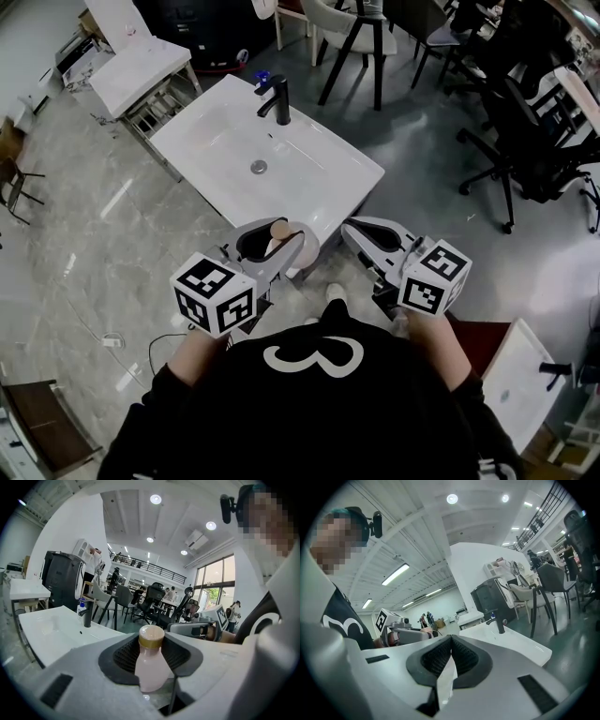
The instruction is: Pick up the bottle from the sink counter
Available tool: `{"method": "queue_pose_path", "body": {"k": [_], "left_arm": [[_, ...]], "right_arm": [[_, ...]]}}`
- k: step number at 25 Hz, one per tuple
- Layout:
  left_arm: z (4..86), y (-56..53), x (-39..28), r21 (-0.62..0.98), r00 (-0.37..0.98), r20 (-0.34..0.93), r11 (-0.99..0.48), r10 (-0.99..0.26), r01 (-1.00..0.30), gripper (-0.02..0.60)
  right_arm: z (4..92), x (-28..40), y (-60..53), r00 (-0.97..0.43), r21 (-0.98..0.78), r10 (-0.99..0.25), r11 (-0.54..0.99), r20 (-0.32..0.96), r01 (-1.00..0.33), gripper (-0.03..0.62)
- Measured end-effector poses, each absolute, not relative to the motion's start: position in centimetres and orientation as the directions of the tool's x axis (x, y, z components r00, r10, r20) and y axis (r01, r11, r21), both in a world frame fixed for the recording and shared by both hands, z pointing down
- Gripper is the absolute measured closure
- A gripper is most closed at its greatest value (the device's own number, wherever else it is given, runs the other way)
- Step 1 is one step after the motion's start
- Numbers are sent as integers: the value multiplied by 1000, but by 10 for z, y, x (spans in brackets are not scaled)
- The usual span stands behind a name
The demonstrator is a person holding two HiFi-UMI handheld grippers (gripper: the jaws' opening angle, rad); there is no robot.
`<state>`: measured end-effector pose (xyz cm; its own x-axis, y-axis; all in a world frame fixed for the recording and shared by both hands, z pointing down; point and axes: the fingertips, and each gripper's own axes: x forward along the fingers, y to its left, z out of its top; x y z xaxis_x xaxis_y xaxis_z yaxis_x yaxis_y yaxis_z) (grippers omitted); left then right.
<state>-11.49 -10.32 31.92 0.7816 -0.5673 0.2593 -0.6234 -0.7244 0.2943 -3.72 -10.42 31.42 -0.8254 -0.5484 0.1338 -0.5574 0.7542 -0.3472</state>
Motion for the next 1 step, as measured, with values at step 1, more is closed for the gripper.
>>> {"method": "queue_pose_path", "body": {"k": [1], "left_arm": [[319, -102, -115, 296, 782, 260, -725, -566, -623, 431]], "right_arm": [[315, -37, -102, -825, -348, -549, 753, 135, -559, 580]]}}
